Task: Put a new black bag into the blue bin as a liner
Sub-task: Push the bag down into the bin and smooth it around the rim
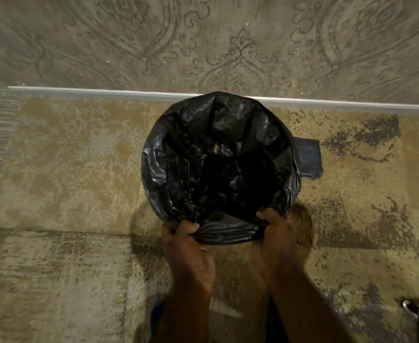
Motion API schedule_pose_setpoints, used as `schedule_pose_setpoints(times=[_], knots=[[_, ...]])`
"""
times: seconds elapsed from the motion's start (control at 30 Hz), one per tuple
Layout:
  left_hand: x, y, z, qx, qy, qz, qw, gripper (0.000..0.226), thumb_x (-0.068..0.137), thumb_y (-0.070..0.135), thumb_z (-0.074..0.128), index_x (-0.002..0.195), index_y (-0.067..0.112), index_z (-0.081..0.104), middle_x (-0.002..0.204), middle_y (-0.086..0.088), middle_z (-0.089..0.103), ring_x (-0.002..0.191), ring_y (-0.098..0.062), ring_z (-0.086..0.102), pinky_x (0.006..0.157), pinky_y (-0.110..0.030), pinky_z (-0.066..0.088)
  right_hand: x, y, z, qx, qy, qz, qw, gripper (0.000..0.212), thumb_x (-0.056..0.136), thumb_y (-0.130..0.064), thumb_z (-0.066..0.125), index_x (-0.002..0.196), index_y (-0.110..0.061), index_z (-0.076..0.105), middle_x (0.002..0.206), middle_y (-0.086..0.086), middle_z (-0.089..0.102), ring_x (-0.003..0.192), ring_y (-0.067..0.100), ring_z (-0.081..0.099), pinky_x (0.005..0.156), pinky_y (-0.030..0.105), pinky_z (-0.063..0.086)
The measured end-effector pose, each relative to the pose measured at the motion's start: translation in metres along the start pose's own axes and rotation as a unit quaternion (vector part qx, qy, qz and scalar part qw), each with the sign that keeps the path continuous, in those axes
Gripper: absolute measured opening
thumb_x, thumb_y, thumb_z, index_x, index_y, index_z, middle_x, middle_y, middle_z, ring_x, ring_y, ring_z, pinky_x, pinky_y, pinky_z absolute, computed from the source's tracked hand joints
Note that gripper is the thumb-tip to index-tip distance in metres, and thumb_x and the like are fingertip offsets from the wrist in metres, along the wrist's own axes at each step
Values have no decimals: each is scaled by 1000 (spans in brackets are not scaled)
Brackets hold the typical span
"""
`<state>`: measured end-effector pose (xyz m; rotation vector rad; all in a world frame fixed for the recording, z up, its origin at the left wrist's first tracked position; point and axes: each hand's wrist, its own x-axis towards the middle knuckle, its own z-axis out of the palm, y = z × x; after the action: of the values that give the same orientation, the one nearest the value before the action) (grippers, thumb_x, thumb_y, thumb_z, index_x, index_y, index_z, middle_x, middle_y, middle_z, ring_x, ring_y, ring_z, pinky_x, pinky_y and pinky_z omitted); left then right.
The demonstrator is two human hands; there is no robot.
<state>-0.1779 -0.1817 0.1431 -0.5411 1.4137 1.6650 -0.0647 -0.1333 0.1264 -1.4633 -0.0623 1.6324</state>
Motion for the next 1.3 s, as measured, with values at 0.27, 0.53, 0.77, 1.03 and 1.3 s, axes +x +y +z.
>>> schedule_pose_setpoints(times=[0.27,0.53,0.77,1.03,1.3], knots=[[-54,44,18,-2,-36,4,999,58,75,-17,40,82,30,75,93,4,76,86,-19,74,67,-32,57,-60,-41,24,-8,14,-51,999,32,82,12,51,103,-8,64,79,3,75,74,23,73,59,32,56],[-112,122,49,-24,-35,9,999,40,80,-15,41,87,16,66,73,4,73,63,-14,69,47,-18,52,-125,-85,65,-83,10,-91,992,16,80,-6,60,94,-8,68,81,7,74,83,31,72,66,41,54],[-136,200,55,-32,-88,13,996,30,90,-3,44,102,13,67,78,-1,74,63,-14,70,55,-22,58,-177,-107,136,8,-3,-105,994,36,83,18,44,113,9,61,85,16,72,82,35,69,68,37,58],[-137,273,41,156,-3,95,983,6,83,26,70,83,21,74,73,5,75,66,-13,71,61,-30,53,-229,-119,185,-26,-32,-90,995,32,88,14,44,116,12,59,103,28,64,94,41,64,82,47,53],[-93,372,48,450,27,359,817,58,76,70,57,115,27,59,89,13,63,71,-2,61,61,-18,48,-234,-142,199,-92,-98,-100,986,34,94,12,37,123,11,54,120,43,53,112,61,50,98,70,37]])
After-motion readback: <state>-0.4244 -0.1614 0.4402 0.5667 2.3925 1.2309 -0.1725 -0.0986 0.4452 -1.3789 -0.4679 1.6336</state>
